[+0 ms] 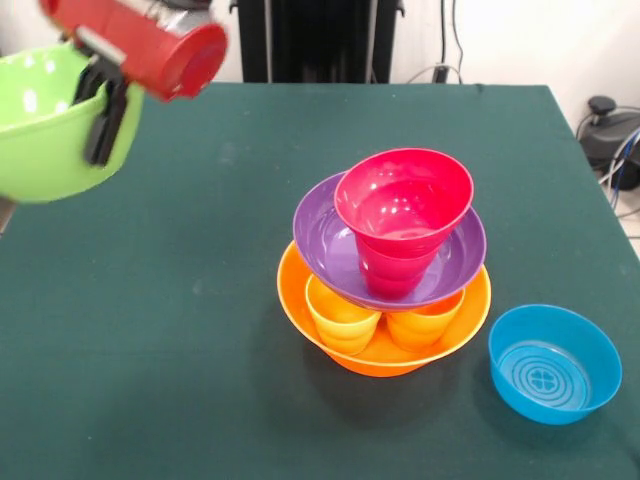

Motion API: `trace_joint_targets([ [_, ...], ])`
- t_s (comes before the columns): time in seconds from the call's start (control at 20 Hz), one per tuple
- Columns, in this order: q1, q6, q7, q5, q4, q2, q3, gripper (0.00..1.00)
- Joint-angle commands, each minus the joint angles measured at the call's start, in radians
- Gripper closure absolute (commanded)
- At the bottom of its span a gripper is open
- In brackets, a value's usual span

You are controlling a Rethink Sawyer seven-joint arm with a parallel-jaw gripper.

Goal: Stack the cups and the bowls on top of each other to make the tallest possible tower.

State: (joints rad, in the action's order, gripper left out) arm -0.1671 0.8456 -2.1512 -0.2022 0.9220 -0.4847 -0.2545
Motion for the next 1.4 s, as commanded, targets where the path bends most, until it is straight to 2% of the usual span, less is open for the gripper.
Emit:
trace_joint_targets([
  [0.05,0.078,0.229,0.272,-0.06,-0.029,-0.038,0.094,1.0],
  [0.5,0.154,0.363,0.158,-0.047,-0.088,-0.027,0.073,1.0],
  [0.9,0.199,0.389,0.051,-0.005,-0.102,0.019,0.085,1.0],
  [1.05,0.224,0.373,0.009,-0.013,-0.131,0.042,0.068,1.0],
  [1.4,0.244,0.402,-0.029,-0.001,-0.177,0.087,0.058,1.0],
])
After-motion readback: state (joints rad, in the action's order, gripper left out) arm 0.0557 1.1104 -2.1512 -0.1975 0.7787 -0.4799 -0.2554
